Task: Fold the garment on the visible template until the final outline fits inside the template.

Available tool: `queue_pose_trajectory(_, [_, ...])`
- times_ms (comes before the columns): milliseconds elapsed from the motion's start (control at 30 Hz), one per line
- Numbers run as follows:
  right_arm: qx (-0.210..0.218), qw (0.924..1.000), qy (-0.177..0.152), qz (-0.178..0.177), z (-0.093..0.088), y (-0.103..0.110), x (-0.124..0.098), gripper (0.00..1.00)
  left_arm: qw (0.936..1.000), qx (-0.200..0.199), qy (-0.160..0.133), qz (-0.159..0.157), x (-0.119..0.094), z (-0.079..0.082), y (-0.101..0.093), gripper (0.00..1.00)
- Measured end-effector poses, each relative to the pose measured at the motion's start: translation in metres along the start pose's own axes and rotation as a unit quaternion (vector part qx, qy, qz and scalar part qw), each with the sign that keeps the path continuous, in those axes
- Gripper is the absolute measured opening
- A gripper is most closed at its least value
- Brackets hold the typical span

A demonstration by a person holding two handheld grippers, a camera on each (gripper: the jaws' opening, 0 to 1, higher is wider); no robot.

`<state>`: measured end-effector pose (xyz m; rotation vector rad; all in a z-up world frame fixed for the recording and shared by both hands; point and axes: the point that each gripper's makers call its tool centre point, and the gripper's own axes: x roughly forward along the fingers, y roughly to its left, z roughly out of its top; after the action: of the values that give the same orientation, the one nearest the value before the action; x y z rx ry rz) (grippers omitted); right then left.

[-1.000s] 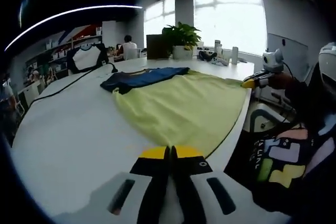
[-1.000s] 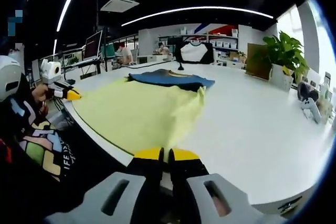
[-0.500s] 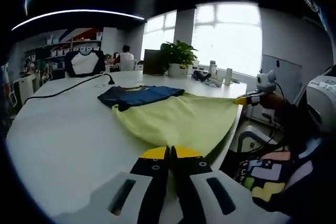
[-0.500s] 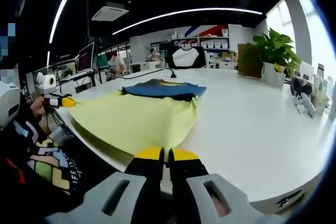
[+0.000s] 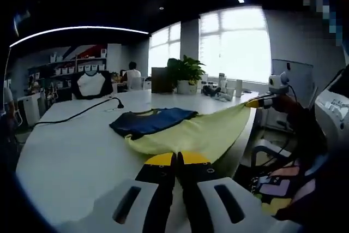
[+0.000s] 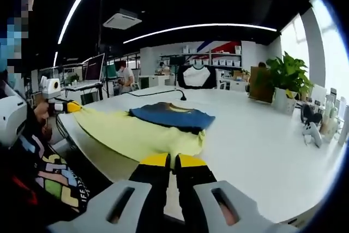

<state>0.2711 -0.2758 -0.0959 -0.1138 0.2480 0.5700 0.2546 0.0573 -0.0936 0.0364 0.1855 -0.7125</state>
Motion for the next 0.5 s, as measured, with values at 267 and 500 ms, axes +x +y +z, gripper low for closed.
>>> queue_pose_trajectory(267, [-0.05,0.9983,-0.03,-0.005,0.042,0.003,0.002,0.02,0.9995,0.009,-0.028,0.012,-0.009,0.027,0.006,0.02])
queue_pose_trajectory(500, [-0.073,0.9961,-0.049,-0.009,0.069,0.0,0.006,0.02,0.9983,0.03,-0.043,0.023,-0.014,0.054,0.007,0.02])
